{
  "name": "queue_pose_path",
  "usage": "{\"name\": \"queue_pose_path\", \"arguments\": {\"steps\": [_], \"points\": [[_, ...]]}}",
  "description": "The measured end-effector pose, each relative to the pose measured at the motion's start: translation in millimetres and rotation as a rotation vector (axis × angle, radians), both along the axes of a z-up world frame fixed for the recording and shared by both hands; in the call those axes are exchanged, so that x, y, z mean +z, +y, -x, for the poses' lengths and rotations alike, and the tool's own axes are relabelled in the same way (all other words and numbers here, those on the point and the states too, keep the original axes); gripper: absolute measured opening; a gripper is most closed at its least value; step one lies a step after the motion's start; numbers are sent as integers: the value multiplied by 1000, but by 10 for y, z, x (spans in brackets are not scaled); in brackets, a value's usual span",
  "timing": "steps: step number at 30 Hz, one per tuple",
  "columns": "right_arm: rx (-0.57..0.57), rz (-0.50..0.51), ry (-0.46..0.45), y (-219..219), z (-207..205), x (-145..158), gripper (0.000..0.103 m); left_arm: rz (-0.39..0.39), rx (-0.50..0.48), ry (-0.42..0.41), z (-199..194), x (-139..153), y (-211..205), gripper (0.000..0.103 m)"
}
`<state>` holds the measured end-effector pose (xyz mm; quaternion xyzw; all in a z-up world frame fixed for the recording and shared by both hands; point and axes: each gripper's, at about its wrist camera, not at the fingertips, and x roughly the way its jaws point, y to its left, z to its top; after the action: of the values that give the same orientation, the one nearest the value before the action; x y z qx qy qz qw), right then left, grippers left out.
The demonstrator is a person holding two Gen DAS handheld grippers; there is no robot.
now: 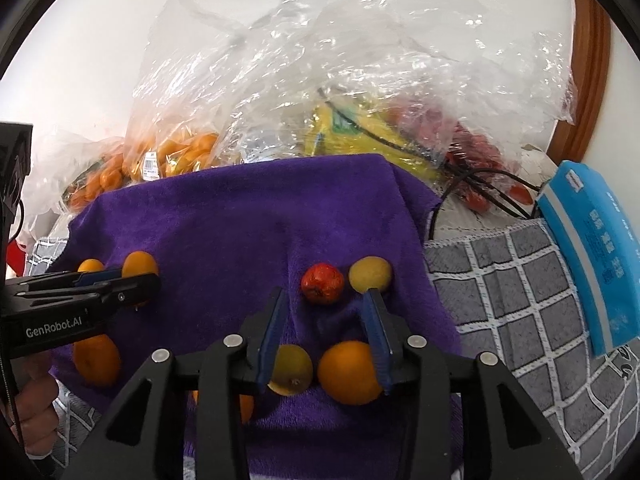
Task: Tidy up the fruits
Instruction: 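Open both tools to release the fruits and lift them back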
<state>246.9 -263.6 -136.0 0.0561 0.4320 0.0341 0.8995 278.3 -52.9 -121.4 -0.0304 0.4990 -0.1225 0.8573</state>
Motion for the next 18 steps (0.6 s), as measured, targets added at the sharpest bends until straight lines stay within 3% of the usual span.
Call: {"name": "queue_pose_path", "arguments": {"steps": [6, 12, 18], "points": [[-28, -2, -8, -31, 188, 287, 56, -14, 3, -43, 235, 262, 53, 61], [-45, 11, -45, 52, 591, 744, 57, -28, -4, -100, 631, 599, 96, 63], [-56, 34, -61, 170, 1023, 1122, 58, -51, 16, -200, 1176, 973, 191, 77]]}}
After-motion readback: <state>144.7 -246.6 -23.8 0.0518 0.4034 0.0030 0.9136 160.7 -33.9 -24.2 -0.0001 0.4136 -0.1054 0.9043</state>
